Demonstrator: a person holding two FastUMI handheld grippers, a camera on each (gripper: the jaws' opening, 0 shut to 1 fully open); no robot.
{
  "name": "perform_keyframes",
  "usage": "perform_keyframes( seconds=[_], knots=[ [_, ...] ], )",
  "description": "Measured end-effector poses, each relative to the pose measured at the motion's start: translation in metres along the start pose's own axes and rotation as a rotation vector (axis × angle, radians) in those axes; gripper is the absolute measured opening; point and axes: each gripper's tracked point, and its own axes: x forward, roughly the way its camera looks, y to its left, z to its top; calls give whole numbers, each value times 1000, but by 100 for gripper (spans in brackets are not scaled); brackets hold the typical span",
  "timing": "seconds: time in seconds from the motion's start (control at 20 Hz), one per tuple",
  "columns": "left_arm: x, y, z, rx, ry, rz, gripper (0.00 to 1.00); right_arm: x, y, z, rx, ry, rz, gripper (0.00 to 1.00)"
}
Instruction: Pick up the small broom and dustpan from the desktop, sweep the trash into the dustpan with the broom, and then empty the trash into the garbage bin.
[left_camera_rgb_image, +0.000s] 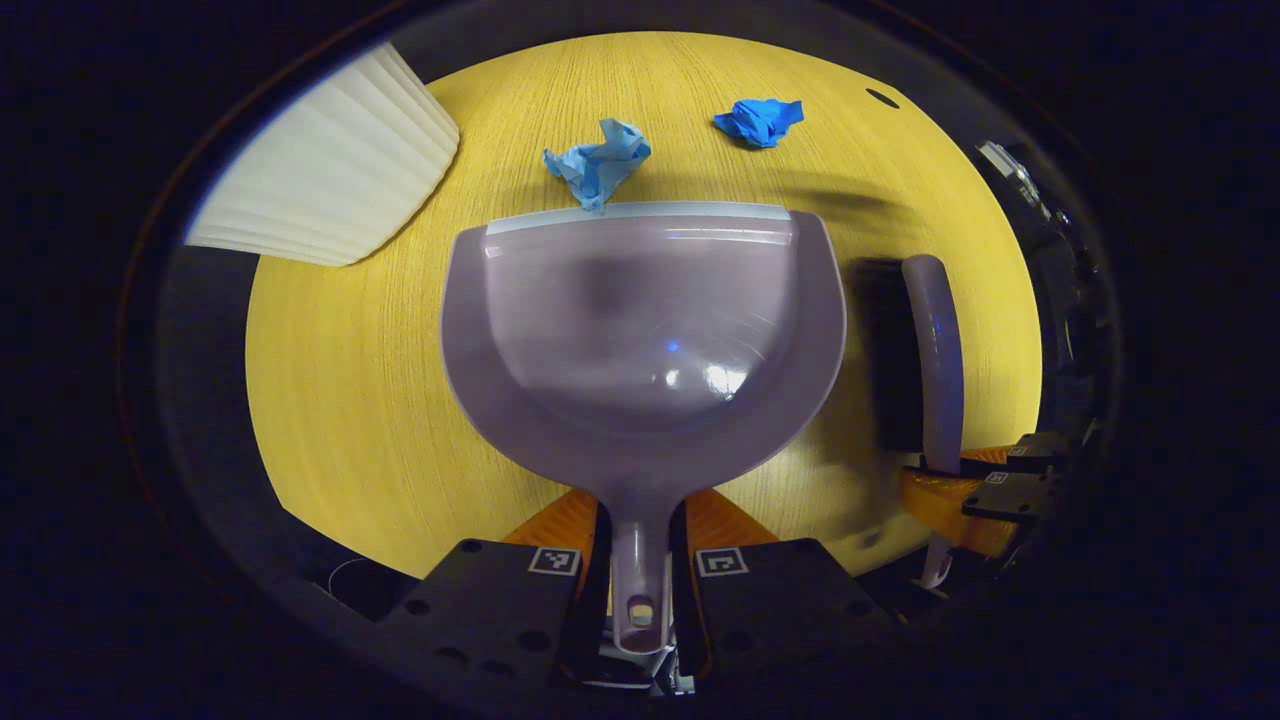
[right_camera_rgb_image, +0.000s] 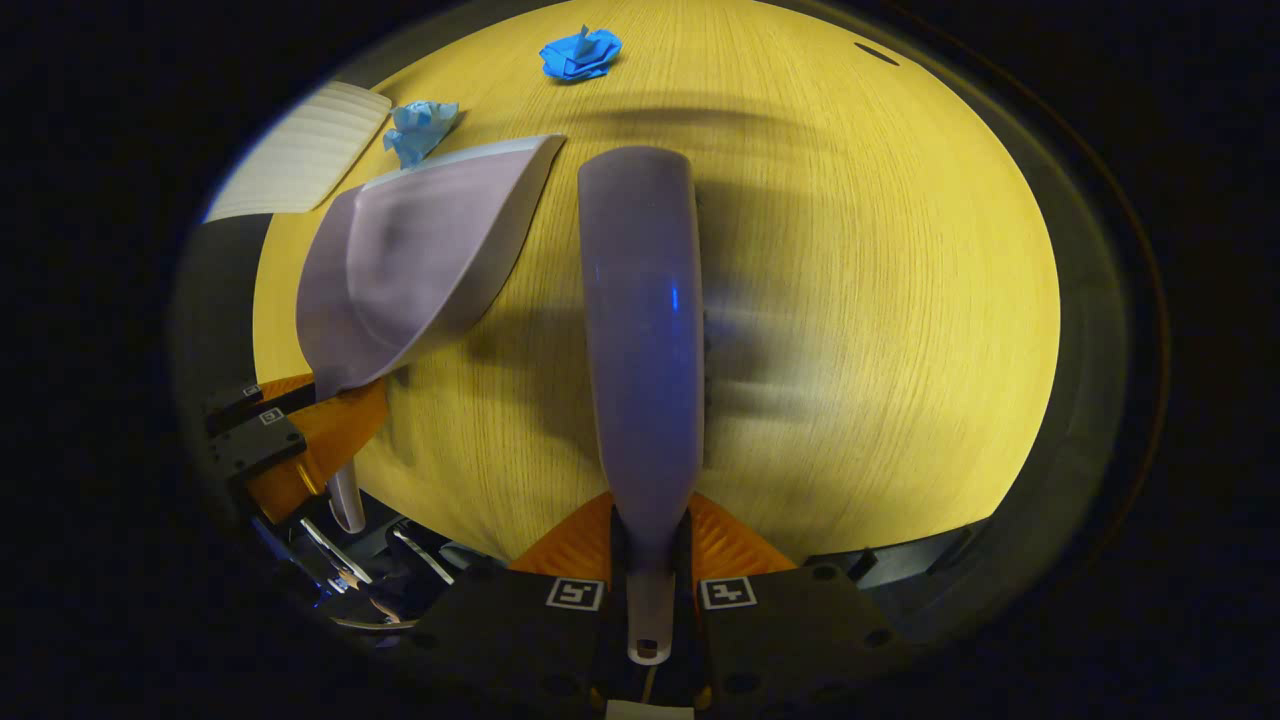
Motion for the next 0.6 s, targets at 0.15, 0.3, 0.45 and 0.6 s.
perform_keyframes(
  seconds=[0.15, 0.3, 0.45, 0.6],
  knots=[
    [1, 0, -2, -1, -9, -9, 25, -5, -4, 12, -5, -55, 14, 17],
    [1, 2, -8, 3, -7, -11, 23, -12, -12, 25, -22, -98, 9, 17],
    [-3, 9, -12, 3, -15, -11, 21, -28, -29, 53, -56, -152, -32, 17],
    [-4, 18, -16, 20, -14, -5, 20, -47, -52, 118, -123, -257, -110, 16]
  ],
)
